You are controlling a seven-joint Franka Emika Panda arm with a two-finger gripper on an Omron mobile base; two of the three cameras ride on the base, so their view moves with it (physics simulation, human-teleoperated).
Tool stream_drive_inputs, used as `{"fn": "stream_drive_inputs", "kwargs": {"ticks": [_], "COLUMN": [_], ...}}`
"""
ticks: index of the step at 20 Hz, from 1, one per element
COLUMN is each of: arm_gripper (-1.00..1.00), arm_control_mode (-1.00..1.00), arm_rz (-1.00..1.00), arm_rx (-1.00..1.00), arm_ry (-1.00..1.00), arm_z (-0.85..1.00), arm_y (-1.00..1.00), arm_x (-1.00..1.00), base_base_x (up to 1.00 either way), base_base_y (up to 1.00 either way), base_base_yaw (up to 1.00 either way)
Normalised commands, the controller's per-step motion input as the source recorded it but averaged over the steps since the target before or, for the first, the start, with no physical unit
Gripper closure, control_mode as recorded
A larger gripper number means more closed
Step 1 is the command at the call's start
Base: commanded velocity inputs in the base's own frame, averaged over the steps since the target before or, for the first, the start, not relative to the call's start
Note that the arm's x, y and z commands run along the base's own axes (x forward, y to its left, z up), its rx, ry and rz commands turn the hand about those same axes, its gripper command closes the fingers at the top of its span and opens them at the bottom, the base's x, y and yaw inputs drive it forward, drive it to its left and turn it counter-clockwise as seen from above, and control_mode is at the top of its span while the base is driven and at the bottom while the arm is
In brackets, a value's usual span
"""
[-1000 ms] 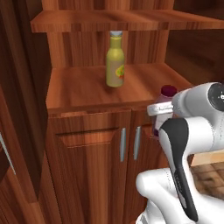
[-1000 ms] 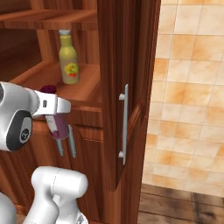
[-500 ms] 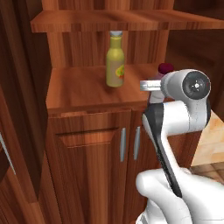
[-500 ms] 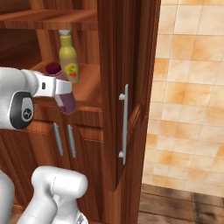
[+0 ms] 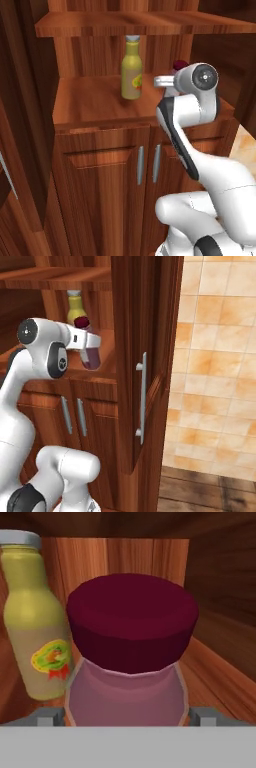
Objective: Sort all alcoholic drinks to one cabinet, and non-alcoholic drinks to the other.
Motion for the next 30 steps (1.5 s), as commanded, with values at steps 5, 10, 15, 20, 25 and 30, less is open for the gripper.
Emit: {"fn": "stream_drive_inputs", "kwargs": {"ticks": [5, 10, 15, 20, 25, 30], "arm_gripper": [1.00, 1.00, 1.00, -1.00, -1.00, -1.00], "arm_control_mode": [-1.00, -1.00, -1.00, -1.00, -1.00, -1.00], "arm_rz": [0.00, 0.00, 0.07, 0.12, 0.08, 0.01], "arm_rx": [0.00, 0.00, 0.00, 0.00, -0.01, 0.00], "arm_ry": [0.00, 0.00, 0.00, 0.03, 0.01, -0.04], "arm_z": [-0.16, -0.47, -0.57, -0.67, -0.50, -0.02], "arm_y": [-0.14, 0.00, -0.11, -0.27, -0.02, 0.23], "arm_x": [1.00, 1.00, 0.76, 0.29, 0.03, 0.12], "base_base_x": [0.00, 0.00, 0.00, 0.00, 0.00, 0.00], "base_base_y": [0.00, 0.00, 0.00, 0.00, 0.00, 0.00], "base_base_yaw": [0.00, 0.00, 0.00, 0.00, 0.00, 0.00]}}
